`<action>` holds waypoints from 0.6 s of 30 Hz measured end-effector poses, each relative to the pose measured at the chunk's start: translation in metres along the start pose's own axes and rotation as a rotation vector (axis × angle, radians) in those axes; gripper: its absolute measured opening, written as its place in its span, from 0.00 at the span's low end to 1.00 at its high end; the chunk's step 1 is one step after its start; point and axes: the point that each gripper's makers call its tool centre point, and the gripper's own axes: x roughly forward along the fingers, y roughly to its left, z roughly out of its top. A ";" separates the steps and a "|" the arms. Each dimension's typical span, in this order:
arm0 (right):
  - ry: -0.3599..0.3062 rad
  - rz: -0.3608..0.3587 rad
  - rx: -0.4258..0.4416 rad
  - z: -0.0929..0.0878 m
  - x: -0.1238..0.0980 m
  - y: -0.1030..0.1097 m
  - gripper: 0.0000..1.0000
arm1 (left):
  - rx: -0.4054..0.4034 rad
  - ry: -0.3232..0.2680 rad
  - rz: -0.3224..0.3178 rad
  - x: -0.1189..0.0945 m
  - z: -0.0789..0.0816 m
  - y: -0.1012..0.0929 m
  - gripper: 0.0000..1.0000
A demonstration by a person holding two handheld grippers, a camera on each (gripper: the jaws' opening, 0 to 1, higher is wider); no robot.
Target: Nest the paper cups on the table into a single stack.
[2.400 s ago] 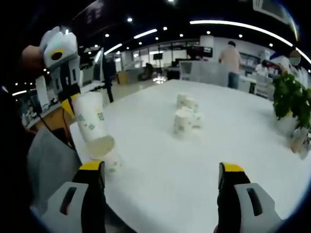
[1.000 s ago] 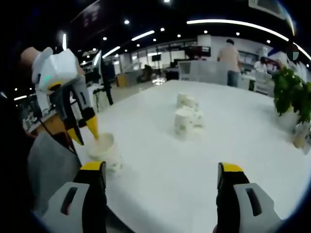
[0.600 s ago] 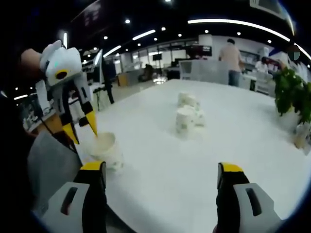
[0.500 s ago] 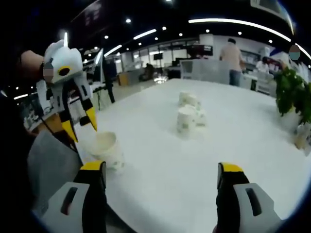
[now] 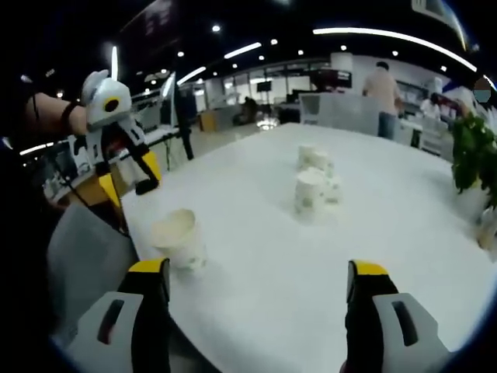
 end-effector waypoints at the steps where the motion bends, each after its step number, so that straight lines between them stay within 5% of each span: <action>1: 0.003 0.004 -0.005 0.000 -0.001 0.001 0.92 | -0.019 -0.011 0.021 -0.002 -0.001 0.003 0.44; 14: 0.032 0.024 -0.061 0.004 -0.008 0.000 0.92 | -0.223 -0.213 0.220 -0.029 0.003 0.033 0.69; 18: 0.046 0.028 -0.089 0.004 -0.010 0.000 0.93 | -0.258 -0.226 0.240 -0.031 -0.004 0.036 0.76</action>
